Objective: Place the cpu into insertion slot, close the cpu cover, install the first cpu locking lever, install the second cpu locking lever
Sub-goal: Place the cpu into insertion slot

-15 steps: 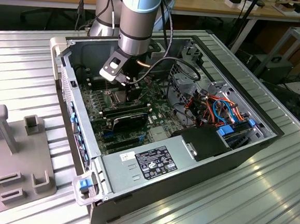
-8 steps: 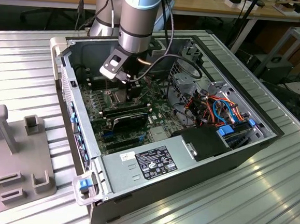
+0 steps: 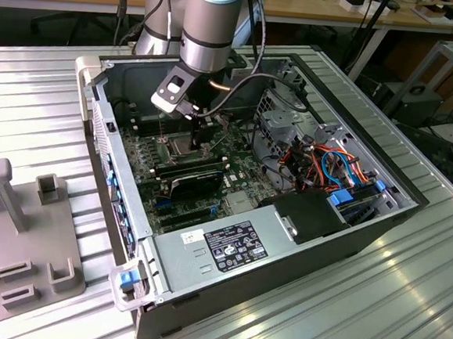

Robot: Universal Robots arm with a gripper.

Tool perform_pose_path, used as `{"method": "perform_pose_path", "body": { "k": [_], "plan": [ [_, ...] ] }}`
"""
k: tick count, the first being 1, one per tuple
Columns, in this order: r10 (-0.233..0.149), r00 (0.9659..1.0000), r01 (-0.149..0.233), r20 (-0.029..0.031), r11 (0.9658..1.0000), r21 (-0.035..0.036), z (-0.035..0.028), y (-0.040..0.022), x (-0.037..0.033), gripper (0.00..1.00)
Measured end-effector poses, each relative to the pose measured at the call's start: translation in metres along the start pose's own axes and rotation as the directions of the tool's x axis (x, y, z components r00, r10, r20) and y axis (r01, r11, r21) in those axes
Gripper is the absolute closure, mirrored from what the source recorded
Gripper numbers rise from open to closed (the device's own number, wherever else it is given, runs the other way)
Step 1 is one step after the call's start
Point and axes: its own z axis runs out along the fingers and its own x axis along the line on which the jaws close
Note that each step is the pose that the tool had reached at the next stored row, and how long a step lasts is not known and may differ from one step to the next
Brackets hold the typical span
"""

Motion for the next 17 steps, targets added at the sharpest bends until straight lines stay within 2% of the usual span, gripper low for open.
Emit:
{"method": "perform_pose_path", "body": {
  "k": [1,2,5,6,7,8,10,17],
  "plan": [
    [0.0,1.0,0.0,0.0,1.0,0.0,0.0,0.0,0.0,0.4],
    [0.0,1.0,0.0,0.0001,1.0,0.0001,0.0,0.0,0.0,0.53],
    [0.0,1.0,0.0,0.0001,1.0,0.0001,-0.0001,0.0,0.0,0.71],
    [0.0,1.0,0.0,0.0001,1.0,0.0002,-0.0001,0.0,0.0,0.71],
    [0.0,1.0,0.0,0.0001,1.0,0.0002,0.0,0.0,0.0,0.77],
    [0.0,1.0,0.0,0.0001,1.0,0.0002,-0.0001,0.0,0.0,0.77],
    [0.0,1.0,0.0,0.0001,1.0,0.0002,-0.0001,0.0,0.0,0.89],
    [0.0,1.0,0.0,0.0001,1.0,0.0003,-0.0001,0.0,0.0,0.89]
  ]
}}
